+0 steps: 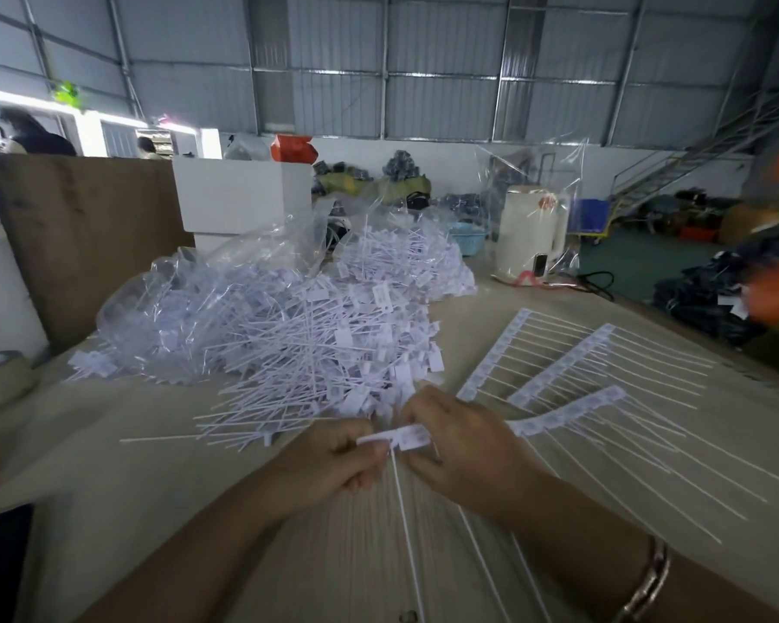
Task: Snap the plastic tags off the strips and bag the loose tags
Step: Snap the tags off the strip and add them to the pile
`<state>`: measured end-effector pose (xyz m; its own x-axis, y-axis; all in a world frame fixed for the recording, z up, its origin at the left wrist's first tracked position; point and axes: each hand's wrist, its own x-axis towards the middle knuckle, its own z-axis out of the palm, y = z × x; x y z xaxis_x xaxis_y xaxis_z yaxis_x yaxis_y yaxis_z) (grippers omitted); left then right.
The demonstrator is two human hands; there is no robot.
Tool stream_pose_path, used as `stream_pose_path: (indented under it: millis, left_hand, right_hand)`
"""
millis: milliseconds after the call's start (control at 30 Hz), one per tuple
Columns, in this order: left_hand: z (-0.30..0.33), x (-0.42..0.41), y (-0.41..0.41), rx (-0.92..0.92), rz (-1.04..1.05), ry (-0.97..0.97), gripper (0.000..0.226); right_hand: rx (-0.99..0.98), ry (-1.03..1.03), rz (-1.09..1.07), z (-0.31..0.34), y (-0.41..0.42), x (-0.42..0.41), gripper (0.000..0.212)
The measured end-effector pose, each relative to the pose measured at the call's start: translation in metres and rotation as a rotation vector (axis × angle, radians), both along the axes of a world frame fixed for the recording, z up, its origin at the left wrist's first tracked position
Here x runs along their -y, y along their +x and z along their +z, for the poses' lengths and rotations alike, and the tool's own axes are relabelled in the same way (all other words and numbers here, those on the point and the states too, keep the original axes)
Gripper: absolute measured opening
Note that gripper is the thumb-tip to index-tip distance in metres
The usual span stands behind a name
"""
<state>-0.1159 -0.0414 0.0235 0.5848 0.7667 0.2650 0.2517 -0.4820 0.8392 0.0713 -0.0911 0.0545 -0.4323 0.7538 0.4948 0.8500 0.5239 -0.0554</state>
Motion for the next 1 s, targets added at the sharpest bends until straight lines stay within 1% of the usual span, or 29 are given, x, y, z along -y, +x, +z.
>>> stream_pose_path:
  millis: [133,233,300,367,400,467,500,533,567,600,633,667,700,767,800,867,900,1000]
  left_hand:
    - [-0.005,0.002,0.005,-0.091,0.015,0.088,0.024]
    - [-0.006,0.001,0.004,-0.145,0.018,0.183,0.018]
    - [-0.005,0.000,0.005,-0.153,0.003,0.208,0.018]
    - [-0.003,0.001,0.006,-0.135,-0.008,0.180,0.019]
    - [-0.001,0.002,0.006,-0.100,-0.025,0.128,0.018]
    - [0.002,0.004,0.002,-0.006,-0.048,-0.018,0.018]
    - [0.004,0.005,-0.001,0.012,-0.045,-0.057,0.022]
    - [0.005,0.006,-0.003,-0.007,-0.039,-0.046,0.026]
    - [0.005,0.006,-0.004,-0.076,-0.032,0.030,0.028]
    - [0.005,0.005,-0.005,-0.178,-0.021,0.159,0.029]
    - [0.003,0.005,-0.004,-0.288,0.005,0.312,0.029]
    - [0.003,0.004,-0.003,-0.368,0.052,0.449,0.027]
    - [0.004,0.005,-0.001,-0.397,0.104,0.539,0.025]
    - [0.008,0.007,0.002,-0.335,0.181,0.634,0.029]
    - [0.008,0.008,0.005,-0.260,0.184,0.629,0.032]
    - [0.007,0.011,0.014,-0.114,0.176,0.516,0.036]
    - [0.006,0.013,0.020,-0.089,0.188,0.462,0.034]
    - [-0.002,0.011,0.029,-0.131,0.255,0.405,0.027]
  right_hand:
    - [-0.055,-0.047,0.034,-0.017,0.010,-0.006,0.013]
    - [-0.191,-0.205,0.027,-0.018,0.019,-0.009,0.012]
    - [-0.346,-0.344,0.064,-0.018,0.019,-0.010,0.017]
    - [-0.514,-0.433,0.088,-0.017,0.018,-0.010,0.022]
    - [-0.640,-0.465,0.080,-0.017,0.019,-0.011,0.022]
    - [-0.970,-0.493,0.030,-0.015,0.028,-0.014,0.021]
    - [-1.051,-0.472,-0.006,-0.014,0.034,-0.015,0.020]
    - [-1.021,-0.431,-0.039,-0.015,0.040,-0.015,0.018]
    - [-0.926,-0.397,-0.057,-0.016,0.042,-0.015,0.013]
    - [-0.821,-0.371,-0.048,-0.018,0.041,-0.013,0.008]
    - [-0.728,-0.349,-0.025,-0.020,0.038,-0.012,0.007]
    - [-0.649,-0.323,-0.002,-0.022,0.032,-0.010,0.012]
    - [-0.584,-0.300,0.017,-0.023,0.026,-0.008,0.016]
    - [-0.469,-0.256,0.035,-0.023,0.014,-0.004,0.019]
    - [-0.426,-0.234,0.043,-0.023,0.009,-0.003,0.022]
    - [-0.380,-0.195,0.085,-0.024,0.001,-0.002,0.027]
    - [-0.385,-0.190,0.112,-0.024,-0.001,-0.002,0.029]
    - [-0.474,-0.275,0.167,-0.021,0.002,-0.004,0.037]
